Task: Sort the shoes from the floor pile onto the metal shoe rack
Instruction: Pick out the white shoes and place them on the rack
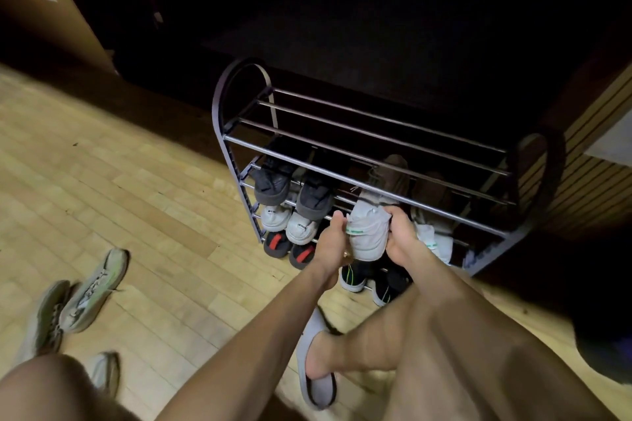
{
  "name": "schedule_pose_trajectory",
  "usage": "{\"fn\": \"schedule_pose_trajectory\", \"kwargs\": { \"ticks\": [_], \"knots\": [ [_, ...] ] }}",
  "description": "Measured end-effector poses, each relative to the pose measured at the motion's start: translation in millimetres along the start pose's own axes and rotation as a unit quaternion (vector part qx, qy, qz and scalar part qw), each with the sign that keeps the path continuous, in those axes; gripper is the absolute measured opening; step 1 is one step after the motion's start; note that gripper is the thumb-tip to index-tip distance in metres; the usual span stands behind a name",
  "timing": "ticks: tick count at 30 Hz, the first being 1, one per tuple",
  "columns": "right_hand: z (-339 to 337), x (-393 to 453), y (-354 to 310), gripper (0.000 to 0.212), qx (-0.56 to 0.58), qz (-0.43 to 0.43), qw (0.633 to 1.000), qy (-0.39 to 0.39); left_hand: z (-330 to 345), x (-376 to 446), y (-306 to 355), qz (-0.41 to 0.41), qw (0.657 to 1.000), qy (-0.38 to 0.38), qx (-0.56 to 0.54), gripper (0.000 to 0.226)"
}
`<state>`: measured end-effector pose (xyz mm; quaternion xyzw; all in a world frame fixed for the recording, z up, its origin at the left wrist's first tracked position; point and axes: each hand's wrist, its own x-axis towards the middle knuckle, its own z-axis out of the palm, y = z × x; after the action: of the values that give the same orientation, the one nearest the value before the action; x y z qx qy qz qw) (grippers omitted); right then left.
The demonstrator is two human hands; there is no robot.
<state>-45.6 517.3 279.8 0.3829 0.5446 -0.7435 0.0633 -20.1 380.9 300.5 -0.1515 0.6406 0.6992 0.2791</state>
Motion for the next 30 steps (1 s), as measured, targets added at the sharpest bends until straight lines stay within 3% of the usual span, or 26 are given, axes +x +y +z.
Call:
{"fn": "schedule_pose_trajectory", "kwargs": {
  "ticks": [5, 9, 11, 13, 16, 24, 28, 30],
  "knots": [
    [0.3, 37.0, -6.8, 0.044, -0.041, 0.005, 0.997, 0.066, 21.3, 14.0, 7.8, 0.022, 1.000, -0.003, 0.000, 0.043],
    [6.3, 52.6, -4.4, 0.052, -0.063, 0.033, 0.996, 0.047, 22.1, 28.3, 7.9, 0.026, 0.999, 0.018, 0.009, 0.042],
    [6.8, 62.6, -0.1, 0.047, -0.096, 0.036, 0.994, 0.031, 22.0, 30.5, 5.9, 0.028, 0.999, 0.021, 0.007, 0.041],
    [11.8, 37.0, -10.3, 0.044, -0.151, 0.039, 0.986, 0.063, 22.9, 30.5, 4.2, 0.022, 1.000, 0.018, -0.004, 0.042],
    [10.3, 32.5, -10.1, 0.040, -0.212, 0.005, 0.972, 0.104, 22.4, 30.4, 4.5, 0.010, 1.000, 0.004, -0.027, 0.042],
    [2.6, 20.4, -8.1, 0.045, -0.225, -0.052, 0.971, 0.063, 6.5, 26.5, 10.4, 0.009, 0.999, 0.011, -0.040, 0.047],
    [-2.5, 2.0, -13.8, 0.048, -0.317, -0.085, 0.939, 0.099, -9.2, 11.2, 17.9, 0.025, 0.998, 0.032, -0.045, 0.058],
    [-2.8, -10.9, -18.3, 0.048, -0.331, -0.121, 0.933, 0.072, -19.9, 0.1, 24.6, 0.044, 0.998, 0.035, -0.041, 0.059]
  ]
}}
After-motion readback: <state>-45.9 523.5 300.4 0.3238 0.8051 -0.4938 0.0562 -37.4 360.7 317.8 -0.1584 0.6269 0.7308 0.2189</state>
